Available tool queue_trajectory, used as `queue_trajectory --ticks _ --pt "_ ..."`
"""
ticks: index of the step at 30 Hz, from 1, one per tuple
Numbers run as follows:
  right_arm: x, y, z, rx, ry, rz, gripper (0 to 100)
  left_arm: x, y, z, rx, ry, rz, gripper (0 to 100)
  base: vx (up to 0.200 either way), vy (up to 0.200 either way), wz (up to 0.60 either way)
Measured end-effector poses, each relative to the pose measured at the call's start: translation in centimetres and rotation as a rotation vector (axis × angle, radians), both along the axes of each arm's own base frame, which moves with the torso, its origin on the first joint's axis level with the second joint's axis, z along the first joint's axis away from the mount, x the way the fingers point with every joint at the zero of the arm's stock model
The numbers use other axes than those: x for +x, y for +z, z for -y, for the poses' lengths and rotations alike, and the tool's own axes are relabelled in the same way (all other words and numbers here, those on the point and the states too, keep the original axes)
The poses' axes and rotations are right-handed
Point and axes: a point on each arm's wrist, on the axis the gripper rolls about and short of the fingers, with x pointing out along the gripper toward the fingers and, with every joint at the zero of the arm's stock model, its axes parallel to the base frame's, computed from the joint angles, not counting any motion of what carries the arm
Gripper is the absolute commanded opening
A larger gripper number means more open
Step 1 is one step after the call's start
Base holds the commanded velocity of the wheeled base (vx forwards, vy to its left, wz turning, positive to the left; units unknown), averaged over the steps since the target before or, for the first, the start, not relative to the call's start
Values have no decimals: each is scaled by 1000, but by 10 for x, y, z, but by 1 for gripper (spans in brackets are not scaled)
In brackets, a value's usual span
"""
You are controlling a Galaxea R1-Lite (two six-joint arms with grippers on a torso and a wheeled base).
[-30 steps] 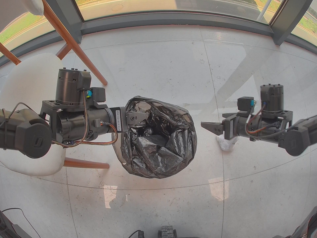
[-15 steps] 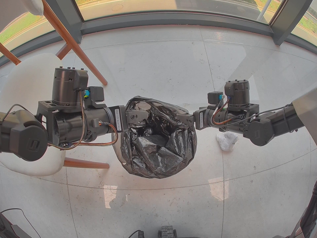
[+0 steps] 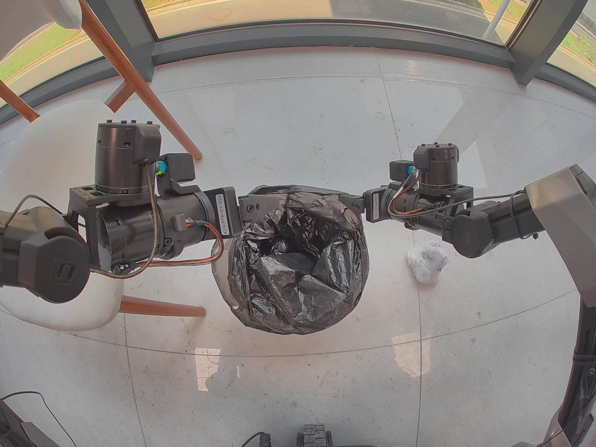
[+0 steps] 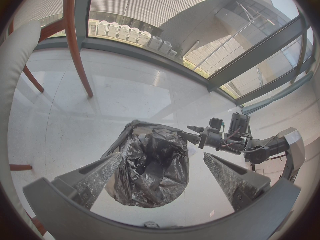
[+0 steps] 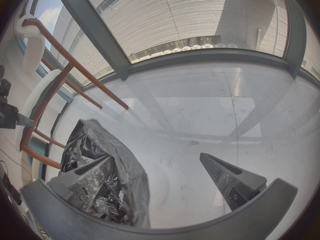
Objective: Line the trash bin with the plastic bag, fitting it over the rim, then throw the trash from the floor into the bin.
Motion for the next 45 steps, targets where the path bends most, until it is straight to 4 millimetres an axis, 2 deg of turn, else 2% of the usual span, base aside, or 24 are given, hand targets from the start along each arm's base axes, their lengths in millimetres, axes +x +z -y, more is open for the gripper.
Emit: queue_trajectory --ticks 5,13,18,23,28,31,38,45 --pt "13 -2 13 -2 -48 7 100 1 1 0 -8 2 15 100 0 0 0" --pt "16 -5 23 8 -68 -5 100 3 -2 0 -3 5 8 100 0 0 0" --pt "0 2 28 80 -45 -64 100 4 -3 0 -4 6 7 100 0 0 0" --pt "-30 -6 39 116 13 -197 100 4 -2 0 -5 7 8 100 0 0 0" --pt "-59 -17 65 153 66 -324 100 4 -2 -1 -6 7 8 100 0 0 0" --pt "-67 -21 88 159 22 -351 100 5 -2 -1 -6 9 10 100 0 0 0" --pt "-64 -28 135 107 -194 -288 100 8 8 -6 -60 20 107 100 0 0 0" --pt "-59 -52 148 80 -268 -278 100 5 1 -8 -77 4 145 100 0 0 0"
